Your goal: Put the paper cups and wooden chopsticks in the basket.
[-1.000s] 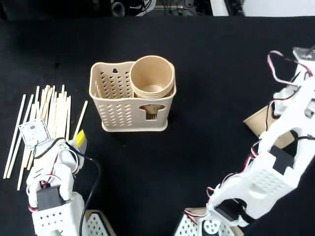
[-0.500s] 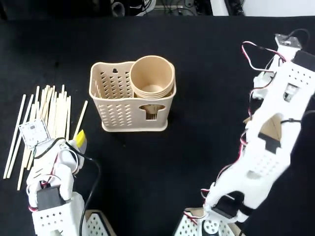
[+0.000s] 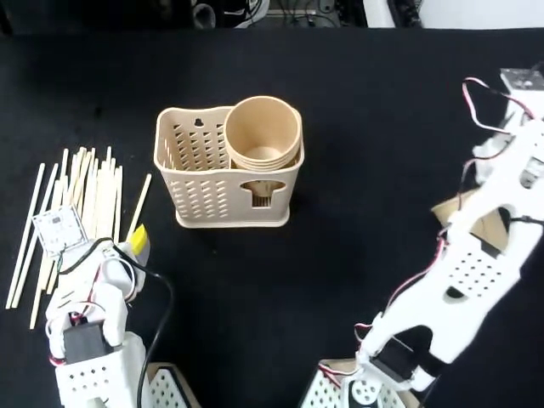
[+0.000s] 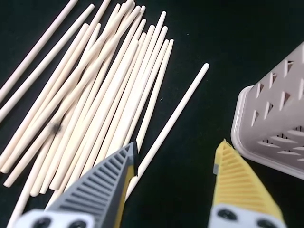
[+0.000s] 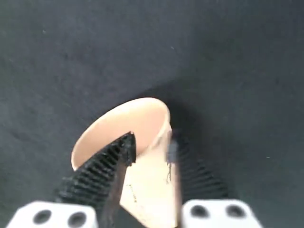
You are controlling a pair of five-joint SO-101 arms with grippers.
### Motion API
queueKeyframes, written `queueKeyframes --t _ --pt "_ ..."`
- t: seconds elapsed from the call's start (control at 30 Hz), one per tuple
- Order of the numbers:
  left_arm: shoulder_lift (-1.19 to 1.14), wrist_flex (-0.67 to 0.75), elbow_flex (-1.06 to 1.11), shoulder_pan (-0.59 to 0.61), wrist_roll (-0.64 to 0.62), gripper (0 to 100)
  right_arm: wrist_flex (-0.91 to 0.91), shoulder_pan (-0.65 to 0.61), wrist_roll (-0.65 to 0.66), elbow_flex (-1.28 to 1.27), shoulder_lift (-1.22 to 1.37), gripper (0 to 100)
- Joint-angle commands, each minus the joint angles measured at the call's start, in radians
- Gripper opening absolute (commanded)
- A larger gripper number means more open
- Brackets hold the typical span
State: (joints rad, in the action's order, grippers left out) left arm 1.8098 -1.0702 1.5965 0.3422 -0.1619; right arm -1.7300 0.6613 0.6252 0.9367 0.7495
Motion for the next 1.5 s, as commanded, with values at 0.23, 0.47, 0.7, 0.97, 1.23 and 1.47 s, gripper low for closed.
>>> queueKeyframes --t 0.23,0.47,0.7,0.97,1.23,1.47 --pt "0.006 0.009 -0.005 -0.004 0.008 27 -0.035 0.104 0.06 0.053 -0.114 1.1" --pt "0.006 0.009 -0.005 -0.002 0.008 27 -0.037 0.101 0.061 -0.091 -0.303 1.3" --pt "0.006 0.009 -0.005 -0.002 0.008 27 -0.035 0.043 0.123 -0.239 -0.335 24.0" --pt "0.006 0.009 -0.005 -0.004 0.008 27 -0.032 0.025 0.663 -0.237 -0.341 27.8" --pt "0.006 0.009 -0.005 -0.005 0.008 27 -0.037 -0.035 0.996 -0.306 -0.427 28.1" --pt "0.006 0.012 -0.005 -0.007 0.008 27 -0.035 -0.009 1.211 -0.506 -0.492 28.0"
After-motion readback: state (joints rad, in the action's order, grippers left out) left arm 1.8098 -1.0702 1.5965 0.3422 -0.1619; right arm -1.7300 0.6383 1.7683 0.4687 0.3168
